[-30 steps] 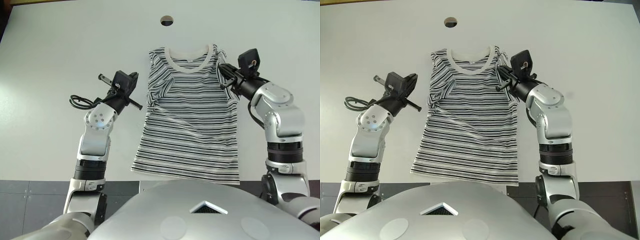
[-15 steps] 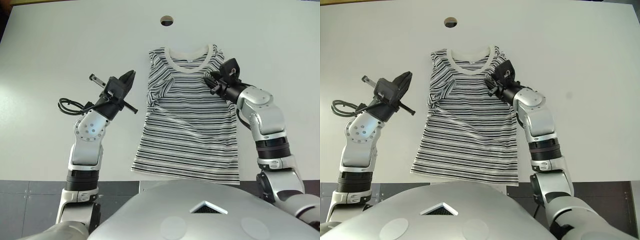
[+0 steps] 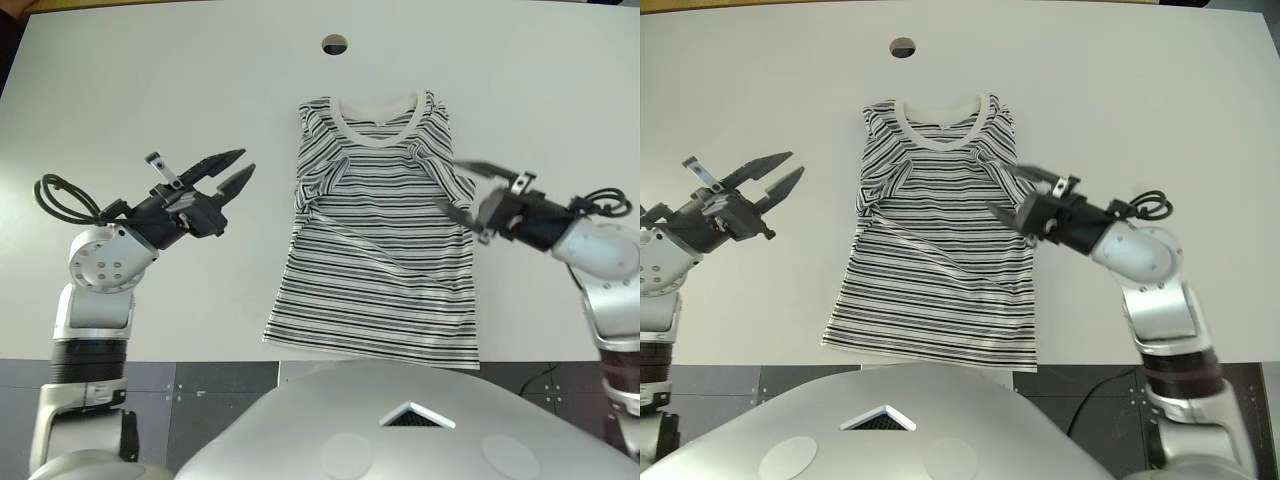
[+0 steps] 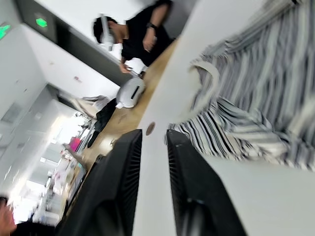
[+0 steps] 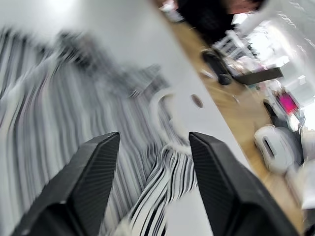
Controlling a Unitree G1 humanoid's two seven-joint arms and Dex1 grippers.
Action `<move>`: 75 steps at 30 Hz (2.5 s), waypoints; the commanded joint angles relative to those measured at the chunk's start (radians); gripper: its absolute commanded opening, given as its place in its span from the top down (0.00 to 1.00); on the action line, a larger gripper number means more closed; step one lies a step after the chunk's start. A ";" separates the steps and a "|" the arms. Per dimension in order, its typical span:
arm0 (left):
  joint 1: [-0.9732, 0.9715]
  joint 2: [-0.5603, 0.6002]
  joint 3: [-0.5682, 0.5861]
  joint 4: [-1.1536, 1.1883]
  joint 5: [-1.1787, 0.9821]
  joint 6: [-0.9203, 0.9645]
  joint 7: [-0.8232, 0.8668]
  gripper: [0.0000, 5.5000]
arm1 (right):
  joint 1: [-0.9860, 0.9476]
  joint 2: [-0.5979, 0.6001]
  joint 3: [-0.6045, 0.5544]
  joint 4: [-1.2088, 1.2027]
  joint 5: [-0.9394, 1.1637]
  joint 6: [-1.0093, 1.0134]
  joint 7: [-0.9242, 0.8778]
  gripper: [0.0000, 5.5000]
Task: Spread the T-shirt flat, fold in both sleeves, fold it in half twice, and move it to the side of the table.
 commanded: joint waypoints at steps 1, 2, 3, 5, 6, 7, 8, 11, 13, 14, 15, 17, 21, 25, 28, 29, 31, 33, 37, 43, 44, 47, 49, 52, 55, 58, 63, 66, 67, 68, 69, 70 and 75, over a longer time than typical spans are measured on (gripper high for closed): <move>0.027 0.114 -0.064 0.052 0.115 -0.102 -0.069 0.72 | 0.136 -0.183 -0.025 0.033 -0.193 -0.202 0.010 0.40; 0.042 0.139 -0.085 0.059 0.125 -0.105 -0.095 0.68 | 0.162 -0.211 -0.028 0.039 -0.210 -0.217 0.020 0.36; 0.078 0.180 -0.115 0.054 0.121 -0.086 -0.149 0.68 | 0.199 -0.244 -0.031 0.036 -0.227 -0.224 0.040 0.36; 0.160 0.260 -0.157 0.022 0.071 -0.036 -0.255 0.68 | 0.267 -0.283 -0.042 0.011 -0.240 -0.221 0.071 0.36; 0.183 0.286 -0.165 0.006 0.042 -0.018 -0.288 0.68 | 0.287 -0.293 -0.046 -0.001 -0.243 -0.219 0.077 0.36; 0.193 0.306 -0.167 -0.012 0.006 0.000 -0.315 0.68 | 0.297 -0.296 -0.047 -0.011 -0.245 -0.216 0.082 0.36; 0.201 0.320 -0.167 -0.030 -0.030 0.018 -0.336 0.68 | 0.304 -0.300 -0.047 -0.019 -0.256 -0.215 0.085 0.36; 0.220 0.344 -0.181 -0.058 -0.079 0.045 -0.384 0.68 | 0.320 -0.309 -0.042 -0.029 -0.288 -0.212 0.092 0.36; 0.237 0.350 -0.195 -0.070 -0.088 0.048 -0.406 0.68 | 0.349 -0.323 -0.049 -0.038 -0.295 -0.204 0.104 0.36; 0.239 0.347 -0.202 -0.073 -0.097 0.051 -0.413 0.68 | 0.360 -0.331 -0.056 -0.047 -0.297 -0.203 0.107 0.36; 0.239 0.341 -0.207 -0.077 -0.103 0.055 -0.418 0.68 | 0.359 -0.332 -0.065 -0.057 -0.293 -0.205 0.105 0.36; 0.233 0.324 -0.219 -0.082 -0.105 0.061 -0.417 0.68 | 0.321 -0.316 -0.084 -0.079 -0.259 -0.200 0.091 0.36; 0.233 0.292 -0.259 -0.102 -0.096 0.063 -0.415 0.68 | 0.231 -0.272 -0.115 -0.118 -0.163 -0.176 0.064 0.36; 0.230 0.275 -0.293 -0.123 -0.083 0.065 -0.416 0.68 | 0.239 -0.292 -0.169 -0.133 -0.109 -0.164 0.086 0.36; 0.230 0.268 -0.308 -0.129 -0.080 0.066 -0.409 0.68 | 0.336 -0.328 -0.194 -0.142 -0.126 -0.172 0.140 0.36; 0.230 0.265 -0.311 -0.130 -0.079 0.066 -0.408 0.68 | 0.370 -0.337 -0.194 -0.150 -0.134 -0.171 0.162 0.36; 0.228 0.260 -0.315 -0.130 -0.077 0.067 -0.405 0.68 | 0.426 -0.344 -0.194 -0.166 -0.147 -0.168 0.193 0.36; 0.221 0.255 -0.318 -0.128 -0.076 0.067 -0.405 0.68 | 0.490 -0.347 -0.207 -0.180 -0.161 -0.159 0.220 0.36; 0.204 0.239 -0.326 -0.122 -0.071 0.066 -0.400 0.68 | 0.572 -0.348 -0.224 -0.185 -0.190 -0.154 0.260 0.36; 0.175 0.223 -0.335 -0.109 -0.073 0.067 -0.397 0.68 | 0.593 -0.322 -0.175 -0.198 -0.196 -0.169 0.261 0.36; 0.169 0.220 -0.336 -0.105 -0.073 0.067 -0.397 0.68 | 0.588 -0.318 -0.166 -0.199 -0.195 -0.173 0.258 0.36; 0.150 0.205 -0.342 -0.090 -0.073 0.067 -0.397 0.68 | 0.559 -0.294 -0.122 -0.191 -0.201 -0.192 0.234 0.36; 0.143 0.199 -0.347 -0.085 -0.073 0.065 -0.397 0.68 | 0.540 -0.277 -0.089 -0.178 -0.213 -0.204 0.219 0.36; 0.131 0.190 -0.354 -0.078 -0.074 0.064 -0.398 0.68 | 0.502 -0.254 -0.037 -0.164 -0.230 -0.218 0.203 0.36; 0.126 0.181 -0.363 -0.076 -0.073 0.063 -0.398 0.68 | 0.447 -0.226 0.014 -0.157 -0.242 -0.227 0.187 0.36; 0.124 0.178 -0.369 -0.079 -0.074 0.063 -0.398 0.75 | 0.412 -0.215 0.044 -0.159 -0.239 -0.217 0.185 0.40; 0.126 0.176 -0.377 -0.082 -0.077 0.065 -0.397 0.89 | 0.392 -0.215 0.054 -0.183 -0.211 -0.182 0.190 0.56; 0.130 0.172 -0.382 -0.084 -0.078 0.068 -0.396 0.97 | 0.385 -0.216 0.048 -0.189 -0.195 -0.142 0.194 0.66; 0.131 0.171 -0.383 -0.085 -0.078 0.069 -0.397 0.98 | 0.385 -0.218 0.045 -0.191 -0.190 -0.130 0.195 0.70; 0.132 0.171 -0.383 -0.086 -0.079 0.070 -0.397 0.98 | 0.386 -0.220 0.044 -0.193 -0.186 -0.123 0.195 0.74; 0.132 0.171 -0.384 -0.086 -0.080 0.070 -0.398 0.98 | 0.386 -0.222 0.041 -0.197 -0.182 -0.117 0.195 0.76; 0.132 0.171 -0.384 -0.086 -0.081 0.070 -0.398 0.98 | 0.386 -0.222 0.039 -0.200 -0.178 -0.112 0.194 0.81; 0.142 0.180 -0.383 -0.096 -0.097 0.081 -0.407 0.98 | 0.393 -0.229 0.021 -0.209 -0.127 -0.079 0.204 0.97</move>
